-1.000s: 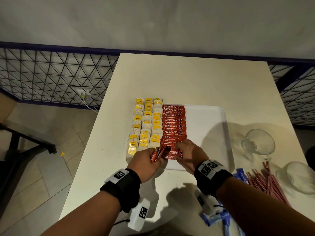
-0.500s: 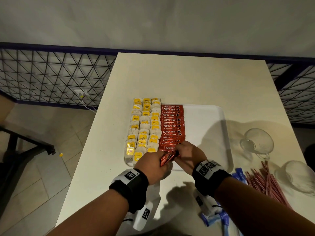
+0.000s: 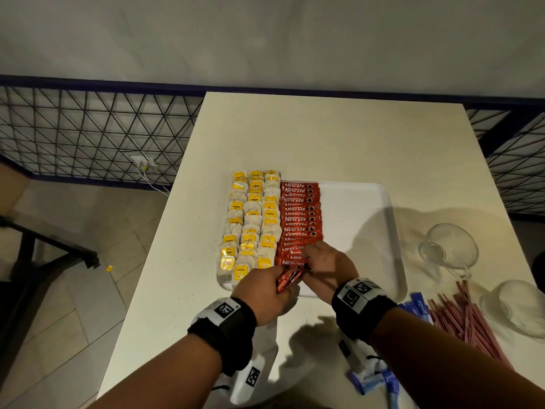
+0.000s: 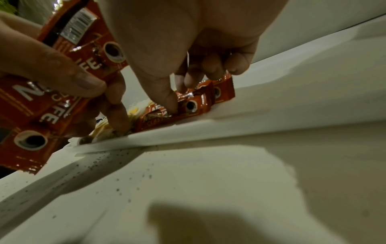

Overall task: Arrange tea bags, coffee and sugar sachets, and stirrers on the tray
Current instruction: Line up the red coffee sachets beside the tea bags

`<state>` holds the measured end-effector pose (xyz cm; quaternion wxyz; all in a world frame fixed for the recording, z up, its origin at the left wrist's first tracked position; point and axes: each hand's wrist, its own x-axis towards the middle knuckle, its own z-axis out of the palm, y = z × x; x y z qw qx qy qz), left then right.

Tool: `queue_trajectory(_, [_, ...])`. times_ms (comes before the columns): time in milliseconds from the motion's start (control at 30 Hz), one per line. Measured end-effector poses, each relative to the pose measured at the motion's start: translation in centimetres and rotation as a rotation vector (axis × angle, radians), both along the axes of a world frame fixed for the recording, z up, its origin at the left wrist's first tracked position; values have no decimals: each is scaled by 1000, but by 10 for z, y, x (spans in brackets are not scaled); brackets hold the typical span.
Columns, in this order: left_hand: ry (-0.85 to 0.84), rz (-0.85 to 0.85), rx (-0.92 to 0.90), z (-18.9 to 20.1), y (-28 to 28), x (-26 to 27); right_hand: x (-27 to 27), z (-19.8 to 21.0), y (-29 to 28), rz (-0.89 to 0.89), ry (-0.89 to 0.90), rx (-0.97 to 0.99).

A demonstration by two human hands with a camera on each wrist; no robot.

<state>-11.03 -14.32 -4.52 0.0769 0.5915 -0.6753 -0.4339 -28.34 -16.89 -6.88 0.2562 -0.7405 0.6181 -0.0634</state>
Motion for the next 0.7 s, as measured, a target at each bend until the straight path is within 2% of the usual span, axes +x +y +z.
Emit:
queue_trajectory(500, [-37,-15,-29,-8,-1,-1,-3,3,4,20,-40,20])
queue_trajectory(700, [-55,-38,-27,-6,-4,-5,-12,5,7,-96,-3,39])
